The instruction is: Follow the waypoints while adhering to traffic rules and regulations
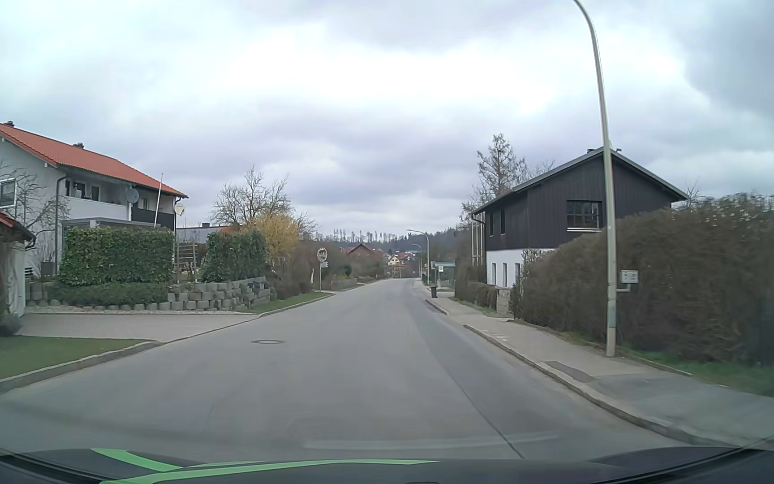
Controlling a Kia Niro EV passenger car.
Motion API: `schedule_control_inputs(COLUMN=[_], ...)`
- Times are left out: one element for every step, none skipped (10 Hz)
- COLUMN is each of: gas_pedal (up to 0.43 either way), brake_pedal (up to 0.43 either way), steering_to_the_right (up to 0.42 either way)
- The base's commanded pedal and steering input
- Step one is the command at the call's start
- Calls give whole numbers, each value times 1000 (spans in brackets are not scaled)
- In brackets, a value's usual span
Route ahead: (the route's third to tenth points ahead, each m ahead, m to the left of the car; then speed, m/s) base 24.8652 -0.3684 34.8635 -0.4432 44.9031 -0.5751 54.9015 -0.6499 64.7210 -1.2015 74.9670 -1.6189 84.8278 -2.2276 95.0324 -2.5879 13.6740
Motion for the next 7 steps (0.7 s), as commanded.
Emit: schedule_control_inputs(gas_pedal=[59, 59, 59, 59, 59, 59, 59], brake_pedal=[0, 0, 0, 0, 0, 0, 0], steering_to_the_right=[3, 3, 3, 4, 4, 4, 4])
